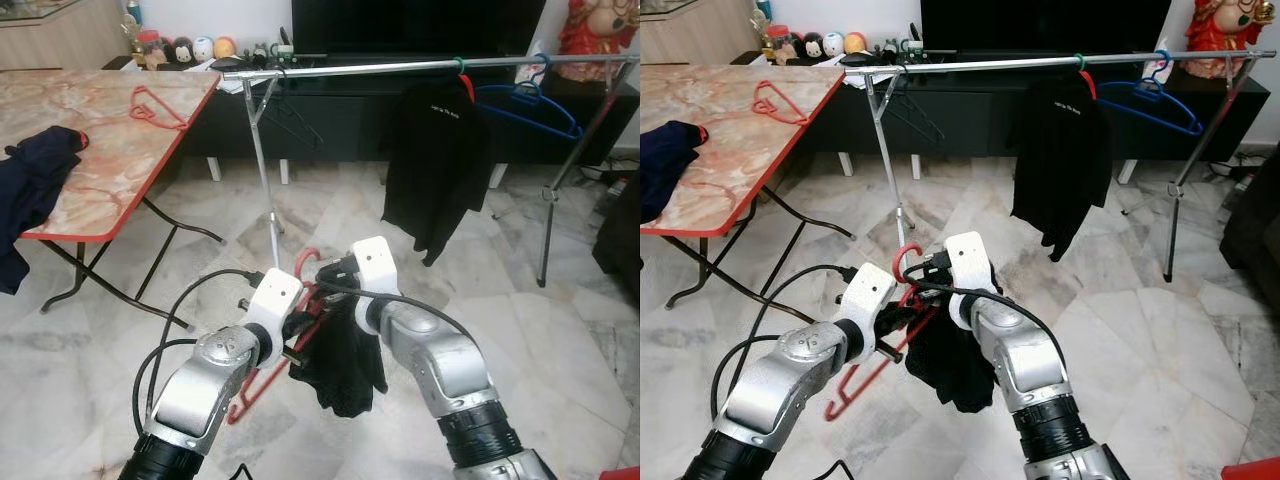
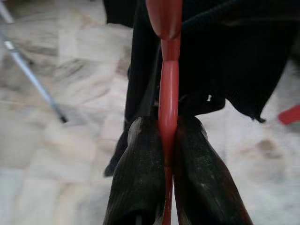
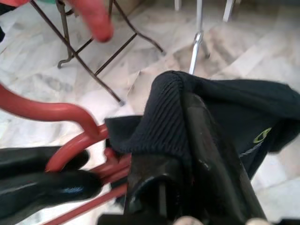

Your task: Hang hanger

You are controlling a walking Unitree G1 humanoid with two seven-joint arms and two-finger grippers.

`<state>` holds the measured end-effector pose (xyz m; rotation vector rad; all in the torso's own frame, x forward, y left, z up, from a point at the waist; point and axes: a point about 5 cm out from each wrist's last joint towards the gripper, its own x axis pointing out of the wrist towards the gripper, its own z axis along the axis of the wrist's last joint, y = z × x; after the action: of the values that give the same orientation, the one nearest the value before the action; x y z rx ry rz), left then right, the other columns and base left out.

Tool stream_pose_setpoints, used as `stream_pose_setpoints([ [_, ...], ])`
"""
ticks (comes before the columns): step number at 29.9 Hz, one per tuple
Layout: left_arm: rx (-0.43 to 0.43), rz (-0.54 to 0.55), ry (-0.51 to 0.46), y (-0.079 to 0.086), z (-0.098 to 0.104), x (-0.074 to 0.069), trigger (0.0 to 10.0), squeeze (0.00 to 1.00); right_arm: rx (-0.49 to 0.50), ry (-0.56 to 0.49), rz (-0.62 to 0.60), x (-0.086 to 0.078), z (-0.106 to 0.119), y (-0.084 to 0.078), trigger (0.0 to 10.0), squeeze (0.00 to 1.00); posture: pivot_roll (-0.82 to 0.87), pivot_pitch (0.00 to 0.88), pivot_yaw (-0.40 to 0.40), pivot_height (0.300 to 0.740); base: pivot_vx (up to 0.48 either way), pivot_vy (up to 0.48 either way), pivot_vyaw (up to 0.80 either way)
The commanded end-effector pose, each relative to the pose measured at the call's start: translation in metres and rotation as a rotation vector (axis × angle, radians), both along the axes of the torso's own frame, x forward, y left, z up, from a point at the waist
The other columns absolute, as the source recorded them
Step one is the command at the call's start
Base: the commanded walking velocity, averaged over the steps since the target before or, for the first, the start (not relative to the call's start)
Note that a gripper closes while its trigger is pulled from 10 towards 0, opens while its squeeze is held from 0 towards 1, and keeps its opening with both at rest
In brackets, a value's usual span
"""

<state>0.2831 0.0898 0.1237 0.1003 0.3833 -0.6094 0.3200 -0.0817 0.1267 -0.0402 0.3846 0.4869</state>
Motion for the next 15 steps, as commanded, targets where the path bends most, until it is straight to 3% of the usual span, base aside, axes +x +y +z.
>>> stream_pose_setpoints([
  [1,-0.054,-0.030,-0.057,-0.001,0.015,0.001,10.0,0.00,-0.009,-0.078,0.042,0.002,0.015,-0.004,10.0,0.00,-0.02,0.000,0.007,0.740,0.000,0.000,0.00],
  [10,-0.126,-0.070,-0.053,-0.002,0.019,0.001,10.0,0.00,-0.091,-0.187,0.079,0.013,0.024,-0.047,10.0,0.00,-0.03,0.000,0.010,0.740,0.000,0.000,0.00],
  [15,-0.125,-0.119,-0.042,-0.003,0.018,-0.002,10.0,0.00,-0.129,-0.206,0.134,0.015,0.020,-0.057,10.0,0.00,-0.03,0.000,0.010,0.740,0.000,0.000,0.00],
])
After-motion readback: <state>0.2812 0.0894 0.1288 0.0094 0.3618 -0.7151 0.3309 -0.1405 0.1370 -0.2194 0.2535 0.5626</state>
